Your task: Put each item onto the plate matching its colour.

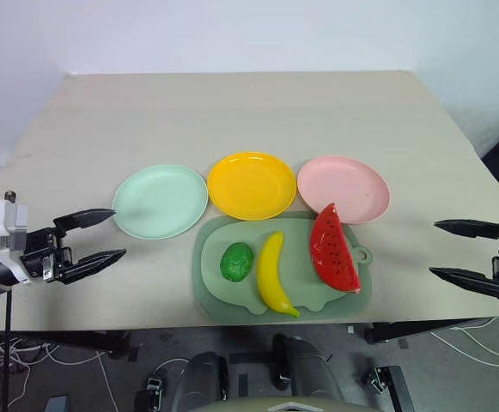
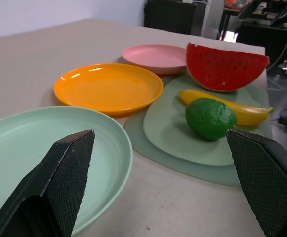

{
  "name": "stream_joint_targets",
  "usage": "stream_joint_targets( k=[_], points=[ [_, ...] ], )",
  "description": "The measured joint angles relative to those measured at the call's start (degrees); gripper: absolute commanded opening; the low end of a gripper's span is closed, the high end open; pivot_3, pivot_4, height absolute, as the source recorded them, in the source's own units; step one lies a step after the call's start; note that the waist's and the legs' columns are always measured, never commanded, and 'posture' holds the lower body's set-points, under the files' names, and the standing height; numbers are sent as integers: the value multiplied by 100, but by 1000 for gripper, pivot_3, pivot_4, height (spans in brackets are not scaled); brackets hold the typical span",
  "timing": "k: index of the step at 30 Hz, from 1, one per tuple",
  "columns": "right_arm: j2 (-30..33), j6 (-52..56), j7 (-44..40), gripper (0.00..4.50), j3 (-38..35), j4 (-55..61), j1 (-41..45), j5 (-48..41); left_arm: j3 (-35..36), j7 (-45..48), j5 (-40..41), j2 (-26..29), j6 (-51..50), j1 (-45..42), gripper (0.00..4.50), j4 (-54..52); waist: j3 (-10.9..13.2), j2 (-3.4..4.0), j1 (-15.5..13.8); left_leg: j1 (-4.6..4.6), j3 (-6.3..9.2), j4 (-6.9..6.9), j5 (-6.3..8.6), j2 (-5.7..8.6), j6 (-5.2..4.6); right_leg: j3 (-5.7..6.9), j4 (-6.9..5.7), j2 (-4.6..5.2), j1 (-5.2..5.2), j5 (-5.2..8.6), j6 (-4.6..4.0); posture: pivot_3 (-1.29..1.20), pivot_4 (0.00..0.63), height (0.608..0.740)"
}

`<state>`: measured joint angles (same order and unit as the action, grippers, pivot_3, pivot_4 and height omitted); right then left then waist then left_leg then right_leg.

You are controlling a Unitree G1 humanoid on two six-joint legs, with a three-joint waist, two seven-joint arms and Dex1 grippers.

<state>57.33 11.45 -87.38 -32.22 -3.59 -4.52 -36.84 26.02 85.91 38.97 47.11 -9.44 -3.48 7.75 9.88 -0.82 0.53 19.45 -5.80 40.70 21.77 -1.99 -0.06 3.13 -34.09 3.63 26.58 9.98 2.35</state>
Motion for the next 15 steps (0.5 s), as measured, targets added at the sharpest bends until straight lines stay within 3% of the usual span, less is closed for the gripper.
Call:
stream_joint_targets(
  k=[15],
  points=[
    [-14,79,59,4500,192,52,261,3,-47,-94,-14,-77,105,-30,4479,0,0,0,3,0,0,1,0,0,0,0,-1,-1,-1,-1,1,0,150,736]
  ],
)
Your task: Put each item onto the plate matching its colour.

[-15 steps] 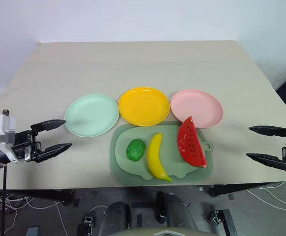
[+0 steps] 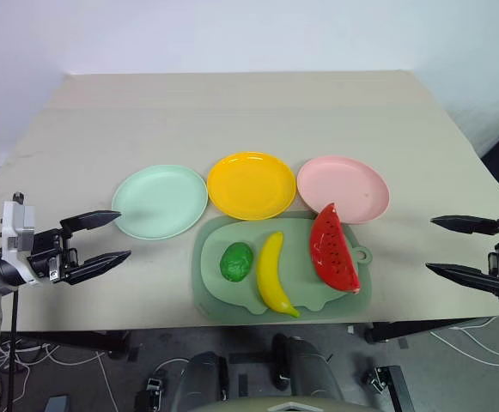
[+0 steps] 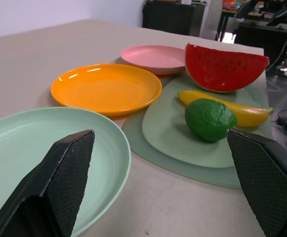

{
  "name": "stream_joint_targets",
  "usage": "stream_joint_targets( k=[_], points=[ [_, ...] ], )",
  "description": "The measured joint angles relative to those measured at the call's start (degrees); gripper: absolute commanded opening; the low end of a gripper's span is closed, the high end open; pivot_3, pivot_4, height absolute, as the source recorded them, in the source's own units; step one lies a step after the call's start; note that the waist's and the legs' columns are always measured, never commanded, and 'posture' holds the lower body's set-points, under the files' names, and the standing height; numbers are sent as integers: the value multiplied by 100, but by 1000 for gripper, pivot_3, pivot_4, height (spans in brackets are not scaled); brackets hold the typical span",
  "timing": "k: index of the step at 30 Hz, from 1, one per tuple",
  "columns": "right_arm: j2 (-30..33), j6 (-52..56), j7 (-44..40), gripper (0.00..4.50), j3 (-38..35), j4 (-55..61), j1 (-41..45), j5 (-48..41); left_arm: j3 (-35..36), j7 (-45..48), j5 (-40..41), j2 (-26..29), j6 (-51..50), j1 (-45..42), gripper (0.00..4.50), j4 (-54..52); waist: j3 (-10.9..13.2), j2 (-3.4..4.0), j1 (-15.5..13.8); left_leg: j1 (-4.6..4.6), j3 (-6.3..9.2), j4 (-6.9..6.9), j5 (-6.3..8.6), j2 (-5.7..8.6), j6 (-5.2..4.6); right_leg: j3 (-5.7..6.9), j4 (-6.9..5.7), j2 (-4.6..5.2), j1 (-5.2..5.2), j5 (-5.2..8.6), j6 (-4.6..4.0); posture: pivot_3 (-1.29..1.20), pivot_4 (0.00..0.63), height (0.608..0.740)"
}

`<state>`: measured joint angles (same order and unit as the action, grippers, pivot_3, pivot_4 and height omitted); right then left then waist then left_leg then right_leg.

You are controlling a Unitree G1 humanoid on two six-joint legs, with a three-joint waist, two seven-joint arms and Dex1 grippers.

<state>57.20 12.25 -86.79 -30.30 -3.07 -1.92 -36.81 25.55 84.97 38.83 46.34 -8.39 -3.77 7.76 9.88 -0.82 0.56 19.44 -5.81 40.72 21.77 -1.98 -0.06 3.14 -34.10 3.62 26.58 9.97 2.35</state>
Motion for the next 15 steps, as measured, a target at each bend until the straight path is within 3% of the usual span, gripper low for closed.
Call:
stream_joint_targets(
  k=[15],
  points=[
    [8,357,15,4500,16,417,15,-57,0,42,-3,-27,129,203,4479,-13,0,0,-4,0,2,2,0,-1,0,0,-1,1,0,0,0,0,150,736]
  ],
)
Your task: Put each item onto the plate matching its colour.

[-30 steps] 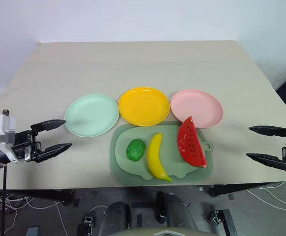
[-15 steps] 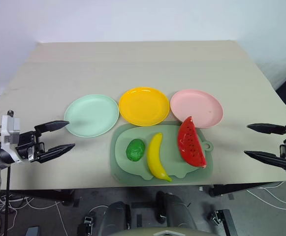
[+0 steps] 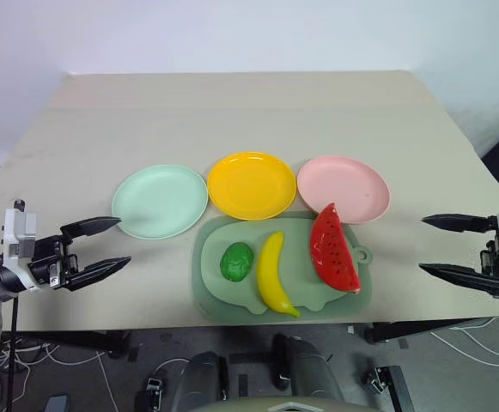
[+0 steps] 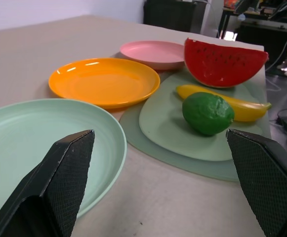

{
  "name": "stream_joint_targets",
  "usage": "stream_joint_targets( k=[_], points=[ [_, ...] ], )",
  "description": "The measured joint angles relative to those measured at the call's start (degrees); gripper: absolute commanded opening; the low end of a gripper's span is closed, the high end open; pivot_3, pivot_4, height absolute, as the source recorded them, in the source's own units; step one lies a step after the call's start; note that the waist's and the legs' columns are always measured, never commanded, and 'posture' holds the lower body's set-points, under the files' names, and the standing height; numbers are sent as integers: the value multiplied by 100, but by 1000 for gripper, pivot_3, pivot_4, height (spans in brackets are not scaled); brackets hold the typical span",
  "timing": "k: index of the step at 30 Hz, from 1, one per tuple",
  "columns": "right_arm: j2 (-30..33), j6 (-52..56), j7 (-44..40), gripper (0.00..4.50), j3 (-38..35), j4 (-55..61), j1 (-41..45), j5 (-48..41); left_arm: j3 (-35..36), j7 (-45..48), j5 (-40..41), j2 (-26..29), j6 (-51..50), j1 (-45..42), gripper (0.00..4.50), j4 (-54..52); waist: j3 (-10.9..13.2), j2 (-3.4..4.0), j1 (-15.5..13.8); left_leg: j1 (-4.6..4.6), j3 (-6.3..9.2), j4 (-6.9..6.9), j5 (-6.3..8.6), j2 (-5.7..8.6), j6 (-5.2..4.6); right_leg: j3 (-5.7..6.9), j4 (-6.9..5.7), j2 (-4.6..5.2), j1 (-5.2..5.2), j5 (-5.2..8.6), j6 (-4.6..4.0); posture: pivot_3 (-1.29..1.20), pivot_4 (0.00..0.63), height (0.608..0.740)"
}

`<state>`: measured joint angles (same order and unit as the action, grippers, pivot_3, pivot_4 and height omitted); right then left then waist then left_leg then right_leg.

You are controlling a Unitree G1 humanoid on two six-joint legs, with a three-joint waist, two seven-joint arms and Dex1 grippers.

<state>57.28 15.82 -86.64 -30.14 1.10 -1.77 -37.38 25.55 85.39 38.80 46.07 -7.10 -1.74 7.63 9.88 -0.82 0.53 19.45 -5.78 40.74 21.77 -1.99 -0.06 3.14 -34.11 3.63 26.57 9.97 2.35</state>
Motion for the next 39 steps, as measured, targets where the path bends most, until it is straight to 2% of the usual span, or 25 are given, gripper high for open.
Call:
stream_joint_targets(
  k=[7,10,14,20,24,32,39],
  points=[
    [-3,381,517,4500,241,480,374,-66,-15,-31,-80,-54,163,95,4479,-111,0,0,4,0,3,0,0,-2,0,0,-1,-1,2,0,0,0,150,736],
    [-6,870,892,4500,322,881,515,-310,-30,-84,-98,-124,236,109,4479,-174,0,0,1,1,3,0,0,-2,0,0,-1,1,2,0,-1,0,150,736],
    [303,2362,1821,4500,745,1549,941,-793,-156,-151,-206,-210,387,118,4479,-185,-1,0,5,4,8,4,0,-7,0,-1,-2,4,6,1,-3,0,150,736],
    [282,3799,3090,4500,1150,2266,1503,-1368,-246,-313,-274,-409,572,99,4479,-215,-1,-2,-1,10,9,5,1,-5,-1,-1,0,6,7,1,-3,0,150,736],
    [199,4485,3920,4500,1458,2337,1866,-1409,-292,-374,-316,-481,648,234,4479,-406,-1,-3,7,13,8,5,1,-5,-2,-1,2,6,10,1,-3,0,150,736],
    [-228,5660,5198,4500,1948,2347,2613,-1439,-341,-579,-314,-563,643,571,4479,-894,-1,-3,11,19,8,5,1,-6,-2,-1,1,3,16,1,-3,0,150,736],
    [-1068,6622,6059,4500,2116,2395,2901,-1559,-334,-680,-313,-610,680,801,4479,-1034,-2,-3,13,27,11,5,1,-6,-3,-1,2,3,20,0,-2,0,150,736]
  ],
)
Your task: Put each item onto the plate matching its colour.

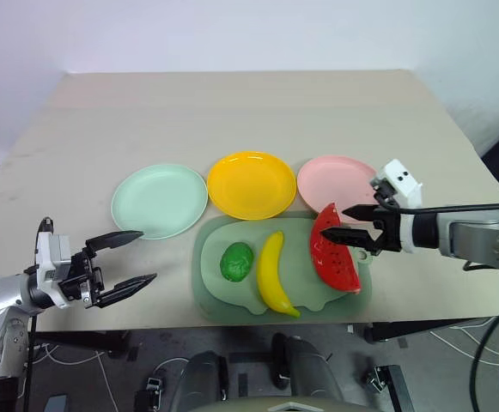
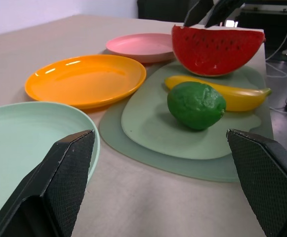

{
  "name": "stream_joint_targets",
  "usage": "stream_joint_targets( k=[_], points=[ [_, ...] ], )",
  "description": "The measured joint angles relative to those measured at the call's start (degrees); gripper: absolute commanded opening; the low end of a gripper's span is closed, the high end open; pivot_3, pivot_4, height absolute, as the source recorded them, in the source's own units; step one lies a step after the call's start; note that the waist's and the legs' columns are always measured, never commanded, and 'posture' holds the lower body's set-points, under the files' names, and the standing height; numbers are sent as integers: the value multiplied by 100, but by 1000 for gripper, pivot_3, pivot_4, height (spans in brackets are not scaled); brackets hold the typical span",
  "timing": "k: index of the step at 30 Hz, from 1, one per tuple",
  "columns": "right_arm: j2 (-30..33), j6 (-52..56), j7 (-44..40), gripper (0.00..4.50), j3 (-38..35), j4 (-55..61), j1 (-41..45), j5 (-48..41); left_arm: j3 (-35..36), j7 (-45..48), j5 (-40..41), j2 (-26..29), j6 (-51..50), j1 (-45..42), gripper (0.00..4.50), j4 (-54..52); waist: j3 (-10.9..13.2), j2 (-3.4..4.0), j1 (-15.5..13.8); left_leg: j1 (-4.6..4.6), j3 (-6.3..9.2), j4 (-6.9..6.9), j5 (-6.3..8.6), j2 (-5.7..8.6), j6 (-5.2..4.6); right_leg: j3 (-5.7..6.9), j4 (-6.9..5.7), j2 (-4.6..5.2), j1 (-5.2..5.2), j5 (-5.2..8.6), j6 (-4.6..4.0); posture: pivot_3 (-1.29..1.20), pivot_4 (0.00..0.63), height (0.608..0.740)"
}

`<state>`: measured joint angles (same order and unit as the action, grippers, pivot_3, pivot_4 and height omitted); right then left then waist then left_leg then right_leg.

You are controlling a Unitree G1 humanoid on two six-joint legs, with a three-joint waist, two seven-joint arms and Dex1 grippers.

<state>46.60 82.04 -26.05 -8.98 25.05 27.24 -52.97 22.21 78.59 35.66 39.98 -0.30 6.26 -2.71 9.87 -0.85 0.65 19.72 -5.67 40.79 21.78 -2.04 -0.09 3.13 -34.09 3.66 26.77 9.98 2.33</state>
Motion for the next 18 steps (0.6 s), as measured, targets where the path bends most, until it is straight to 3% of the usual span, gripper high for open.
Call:
stream_joint_targets(
  k=[10,18],
  points=[
    [-613,326,714,4500,444,190,-51,454,1,-38,0,-66,127,206,4479,-30,-10,-14,7,8,4,5,0,1,-1,3,-1,-4,4,0,-1,0,150,736],
    [-362,98,590,4500,947,478,-190,872,1,-77,2,-67,198,195,4479,-23,-30,-47,36,-17,4,2,1,-18,-1,5,2,-10,-14,2,-3,0,150,736]
  ],
)
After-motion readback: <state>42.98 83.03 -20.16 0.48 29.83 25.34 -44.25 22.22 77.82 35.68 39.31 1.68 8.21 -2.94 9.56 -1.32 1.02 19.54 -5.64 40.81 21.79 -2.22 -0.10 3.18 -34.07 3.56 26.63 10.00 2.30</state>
